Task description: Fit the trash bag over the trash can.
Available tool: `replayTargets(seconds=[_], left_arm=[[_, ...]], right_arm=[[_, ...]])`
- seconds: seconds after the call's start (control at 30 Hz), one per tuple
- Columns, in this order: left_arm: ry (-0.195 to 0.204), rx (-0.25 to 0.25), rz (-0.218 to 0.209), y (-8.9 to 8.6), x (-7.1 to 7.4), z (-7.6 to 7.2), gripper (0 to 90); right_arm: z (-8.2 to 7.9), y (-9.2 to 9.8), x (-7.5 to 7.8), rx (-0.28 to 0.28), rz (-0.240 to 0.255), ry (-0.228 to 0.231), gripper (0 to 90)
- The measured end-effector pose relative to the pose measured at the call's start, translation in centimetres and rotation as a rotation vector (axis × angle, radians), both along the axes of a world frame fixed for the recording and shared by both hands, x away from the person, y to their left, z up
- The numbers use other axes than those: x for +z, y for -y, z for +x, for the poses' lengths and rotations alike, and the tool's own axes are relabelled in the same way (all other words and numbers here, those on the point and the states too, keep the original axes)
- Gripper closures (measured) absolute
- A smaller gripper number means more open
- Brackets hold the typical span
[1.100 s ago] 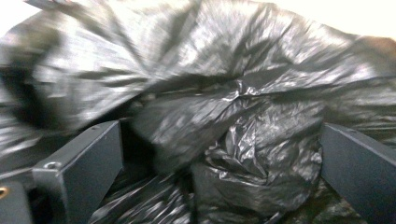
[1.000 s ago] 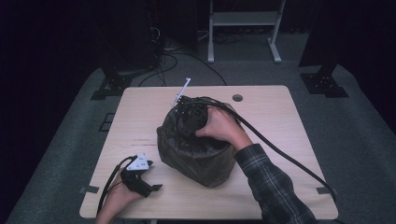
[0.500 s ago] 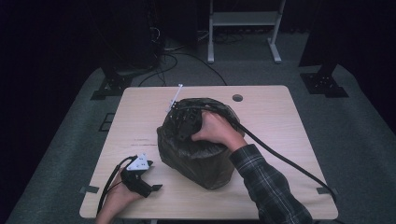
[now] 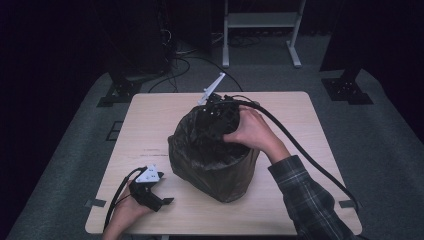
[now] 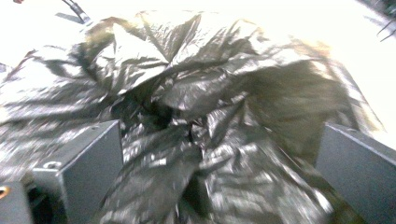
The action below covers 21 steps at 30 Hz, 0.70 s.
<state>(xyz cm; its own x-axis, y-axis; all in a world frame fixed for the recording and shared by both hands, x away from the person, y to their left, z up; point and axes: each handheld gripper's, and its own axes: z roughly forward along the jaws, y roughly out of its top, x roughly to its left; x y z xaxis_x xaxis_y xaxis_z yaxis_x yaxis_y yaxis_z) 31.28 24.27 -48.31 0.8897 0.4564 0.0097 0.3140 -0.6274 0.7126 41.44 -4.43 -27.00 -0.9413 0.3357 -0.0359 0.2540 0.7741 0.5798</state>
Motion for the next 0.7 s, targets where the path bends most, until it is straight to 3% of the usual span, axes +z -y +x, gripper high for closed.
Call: replayTargets(seconds=[0.1,0.33,0.7], left_arm=[[0.000,-0.001,0.001,0.0,0.0,0.0,0.0],[0.000,0.000,0.000,0.0,0.0,0.0,0.0],[0.001,0.005,0.000,0.0,0.0,0.0,0.0]], right_arm=[[-0.5,1.8,0.7,0.001,0.068,0.020,0.0],[-1.8,5.5,1.8,-0.030,0.130,0.064,0.0],[-4.8,11.7,1.0,-0.083,0.223,0.133,0.0]])
